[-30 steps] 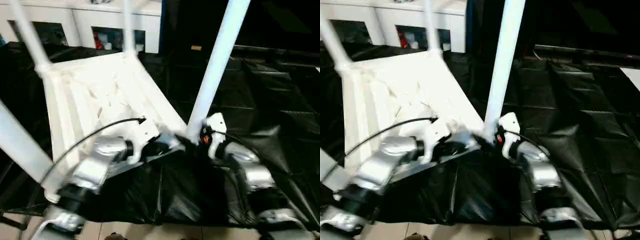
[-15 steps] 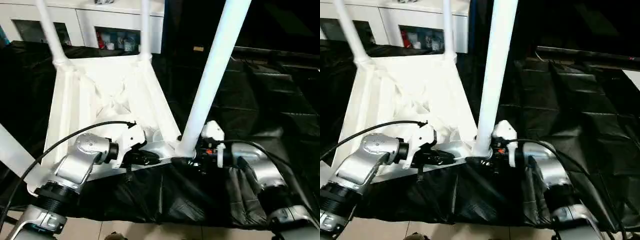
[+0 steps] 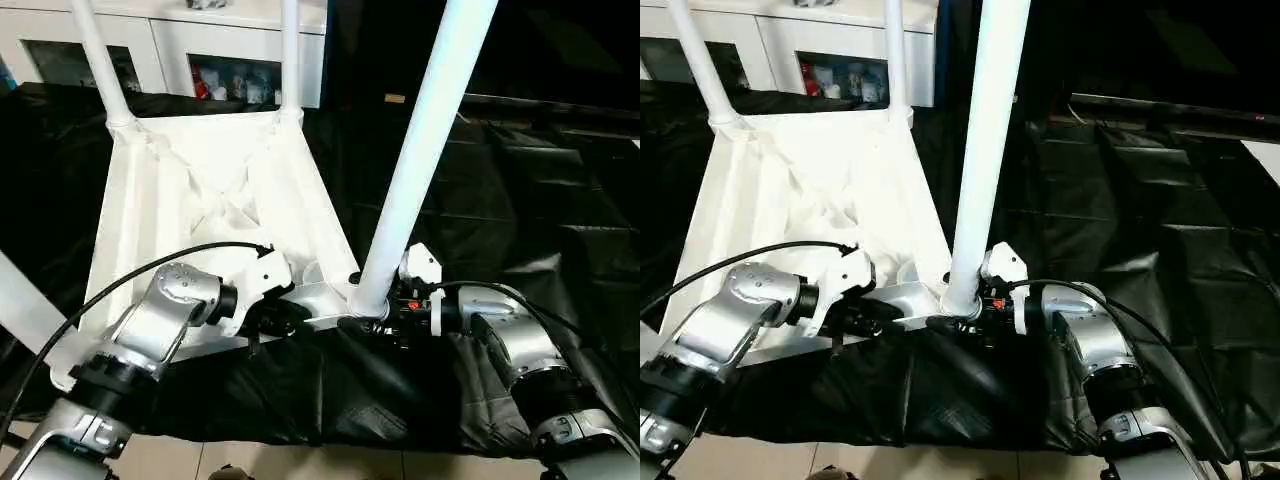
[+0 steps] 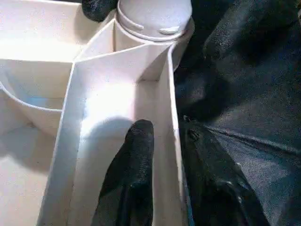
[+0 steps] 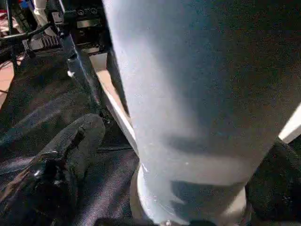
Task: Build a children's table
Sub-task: Rotate leg to tighten
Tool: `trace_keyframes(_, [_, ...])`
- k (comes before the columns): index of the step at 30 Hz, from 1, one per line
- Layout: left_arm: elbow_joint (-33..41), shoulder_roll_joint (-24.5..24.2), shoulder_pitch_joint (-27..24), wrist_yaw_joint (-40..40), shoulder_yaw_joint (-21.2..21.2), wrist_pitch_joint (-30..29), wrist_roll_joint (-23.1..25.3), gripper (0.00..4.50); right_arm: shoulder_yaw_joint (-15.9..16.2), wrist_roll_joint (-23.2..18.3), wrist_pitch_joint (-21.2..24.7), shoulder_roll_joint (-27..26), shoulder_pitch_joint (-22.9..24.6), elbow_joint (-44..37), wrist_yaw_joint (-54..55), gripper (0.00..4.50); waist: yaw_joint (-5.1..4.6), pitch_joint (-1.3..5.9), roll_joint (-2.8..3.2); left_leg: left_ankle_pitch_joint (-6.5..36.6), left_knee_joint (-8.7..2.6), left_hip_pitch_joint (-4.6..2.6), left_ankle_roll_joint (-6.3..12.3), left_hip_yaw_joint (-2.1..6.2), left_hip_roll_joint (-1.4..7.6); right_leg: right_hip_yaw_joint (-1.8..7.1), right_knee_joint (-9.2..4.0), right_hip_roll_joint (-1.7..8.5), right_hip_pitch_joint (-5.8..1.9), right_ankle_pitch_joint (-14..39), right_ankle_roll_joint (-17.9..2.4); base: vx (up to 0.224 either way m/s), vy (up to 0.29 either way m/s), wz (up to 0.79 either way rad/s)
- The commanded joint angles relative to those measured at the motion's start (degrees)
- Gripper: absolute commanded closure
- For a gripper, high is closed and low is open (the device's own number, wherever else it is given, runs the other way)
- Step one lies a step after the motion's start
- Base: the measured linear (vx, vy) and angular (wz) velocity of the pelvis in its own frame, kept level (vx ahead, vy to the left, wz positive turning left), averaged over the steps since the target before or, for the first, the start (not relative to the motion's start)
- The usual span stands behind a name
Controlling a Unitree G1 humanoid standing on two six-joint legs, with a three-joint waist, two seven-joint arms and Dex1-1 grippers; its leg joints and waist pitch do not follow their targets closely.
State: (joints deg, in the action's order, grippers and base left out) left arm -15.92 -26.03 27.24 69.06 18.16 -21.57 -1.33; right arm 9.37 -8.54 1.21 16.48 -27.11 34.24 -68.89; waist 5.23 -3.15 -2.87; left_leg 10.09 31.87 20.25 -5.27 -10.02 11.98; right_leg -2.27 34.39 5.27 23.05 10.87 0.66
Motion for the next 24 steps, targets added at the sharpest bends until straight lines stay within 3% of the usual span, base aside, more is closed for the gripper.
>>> trace_keyframes(1, [-2.36,0.28,-0.37,-2.41,0.29,-0.65,1.34,3.76,1.38,0.86,0.01,0.03,0.28,0.79,-0.82,0.00,0.17,2.79,0.12,11.62,-3.48,-0.16,2.75,-0.40,0.88,1.61,-3.45,2.08,-2.53,8.74,-14.16,0.000,0.000,0.00])
trace_keyframes(9, [-1.69,-0.08,-0.75,-1.20,0.98,-1.83,0.34,4.46,1.60,0.89,-0.25,0.06,-0.03,1.15,-0.66,0.00,0.29,2.80,0.18,11.59,-3.49,-0.16,2.79,-0.38,0.87,1.58,-3.40,2.02,-2.50,8.33,-14.22,0.000,0.000,0.00])
trace_keyframes(10, [-1.35,-0.15,-1.00,-0.98,1.19,-1.89,0.30,4.50,1.52,0.85,-0.23,-0.02,-0.14,1.24,-0.57,0.33,0.32,2.80,0.14,11.59,-3.48,-0.14,2.81,-0.37,0.86,1.57,-3.42,2.03,-2.53,8.55,-14.13,0.000,0.000,0.00])
trace_keyframes(11, [-0.74,-0.34,-1.42,-0.46,1.46,-2.30,0.09,4.50,1.43,0.76,-0.07,-0.17,-0.26,1.24,-0.39,0.33,0.28,2.75,-0.12,11.61,-3.50,-0.08,2.84,-0.38,0.87,1.57,-3.46,2.04,-2.53,8.91,-13.99,0.000,0.000,0.00])
trace_keyframes(13, [0.07,-0.62,-1.97,0.24,1.88,-2.40,-0.08,4.50,1.23,0.53,0.48,-0.40,-0.42,1.41,-0.40,0.52,0.33,2.78,0.12,11.48,-3.53,-0.15,2.85,-0.33,0.93,1.56,-3.42,2.07,-2.48,9.05,-13.96,0.000,0.000,0.00])
trace_keyframes(24, [1.33,-1.12,-2.81,0.16,2.42,-3.23,-0.55,4.50,1.27,0.25,1.19,-0.70,-0.31,1.51,-0.39,1.31,0.26,2.77,0.00,10.49,-3.44,-0.15,3.27,-0.39,0.87,1.55,-3.27,1.99,-2.48,7.66,-14.22,0.000,0.000,0.00])
